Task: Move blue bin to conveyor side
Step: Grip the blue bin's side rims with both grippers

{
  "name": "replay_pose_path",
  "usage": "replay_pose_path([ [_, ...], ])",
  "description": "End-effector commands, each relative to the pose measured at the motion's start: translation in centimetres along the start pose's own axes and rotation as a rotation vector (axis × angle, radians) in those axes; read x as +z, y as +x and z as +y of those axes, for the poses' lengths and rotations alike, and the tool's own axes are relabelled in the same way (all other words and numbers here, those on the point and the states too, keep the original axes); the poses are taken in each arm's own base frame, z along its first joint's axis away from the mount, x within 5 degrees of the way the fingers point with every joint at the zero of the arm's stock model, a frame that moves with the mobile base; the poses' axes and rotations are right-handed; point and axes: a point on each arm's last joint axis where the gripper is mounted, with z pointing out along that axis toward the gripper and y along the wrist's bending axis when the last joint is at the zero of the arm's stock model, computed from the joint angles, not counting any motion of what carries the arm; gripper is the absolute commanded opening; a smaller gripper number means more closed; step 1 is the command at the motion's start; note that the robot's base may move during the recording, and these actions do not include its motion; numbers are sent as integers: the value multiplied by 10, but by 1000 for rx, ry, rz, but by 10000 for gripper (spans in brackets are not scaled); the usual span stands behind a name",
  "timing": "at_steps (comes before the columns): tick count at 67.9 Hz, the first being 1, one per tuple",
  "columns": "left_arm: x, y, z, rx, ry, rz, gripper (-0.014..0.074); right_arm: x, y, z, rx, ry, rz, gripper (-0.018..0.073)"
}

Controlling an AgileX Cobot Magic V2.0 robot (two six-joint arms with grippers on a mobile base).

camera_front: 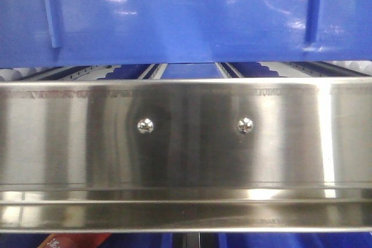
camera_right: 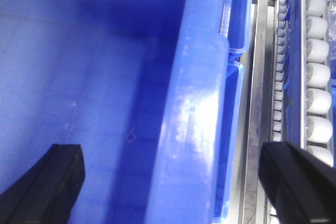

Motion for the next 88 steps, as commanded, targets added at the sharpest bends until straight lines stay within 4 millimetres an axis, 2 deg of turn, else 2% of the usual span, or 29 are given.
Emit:
replay_pose_path([
  [1,-3,-3,5,-26,1,-18,601,-3,-2,0,4,5,-21,559],
  [17,-3,-3,7,2,-14,-20,601,-3,-2,0,4,5,-21,559],
  [39,11,-4,6,14,-19,12,601,-3,-2,0,4,5,-21,559],
  [88,16,-4,5,15,-21,23,601,1,-2,-1,5,4,-11,559],
])
